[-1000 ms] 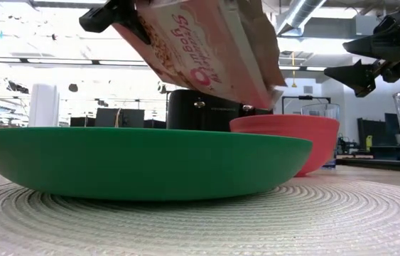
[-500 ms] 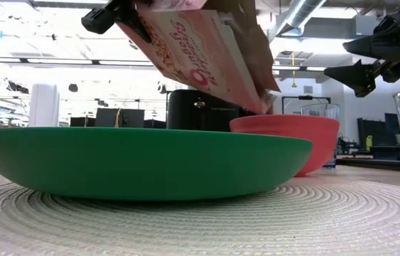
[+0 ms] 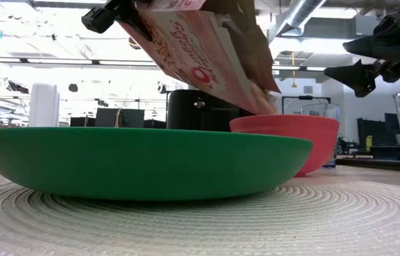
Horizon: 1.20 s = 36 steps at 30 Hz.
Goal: Arrange a breakfast setting
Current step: Pour the pink cereal box into the orange bowl
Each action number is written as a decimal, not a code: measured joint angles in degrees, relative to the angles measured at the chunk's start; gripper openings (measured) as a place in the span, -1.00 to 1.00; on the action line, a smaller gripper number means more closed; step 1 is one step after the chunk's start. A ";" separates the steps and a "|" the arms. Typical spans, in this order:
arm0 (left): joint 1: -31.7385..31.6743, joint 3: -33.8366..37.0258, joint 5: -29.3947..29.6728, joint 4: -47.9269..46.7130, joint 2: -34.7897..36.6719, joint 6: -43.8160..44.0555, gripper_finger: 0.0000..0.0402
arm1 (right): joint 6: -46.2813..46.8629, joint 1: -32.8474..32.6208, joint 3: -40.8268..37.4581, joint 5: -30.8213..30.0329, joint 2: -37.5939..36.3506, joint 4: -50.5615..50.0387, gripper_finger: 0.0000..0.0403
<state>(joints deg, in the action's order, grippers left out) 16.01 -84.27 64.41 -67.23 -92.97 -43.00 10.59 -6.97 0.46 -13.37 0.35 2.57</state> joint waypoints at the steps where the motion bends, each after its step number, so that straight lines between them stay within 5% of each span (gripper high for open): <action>1: 0.00 0.00 0.01 0.11 0.00 -0.15 -0.37 | 0.00 -0.02 -0.01 0.00 0.01 0.00 0.84; 36: 0.65 0.00 1.88 0.80 0.00 -3.99 -0.37 | -0.01 -0.01 -0.01 0.00 0.01 0.00 0.84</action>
<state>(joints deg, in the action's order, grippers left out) 16.66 -84.27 66.29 -66.43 -92.97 -46.99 10.58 -6.98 0.45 -13.37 0.35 2.57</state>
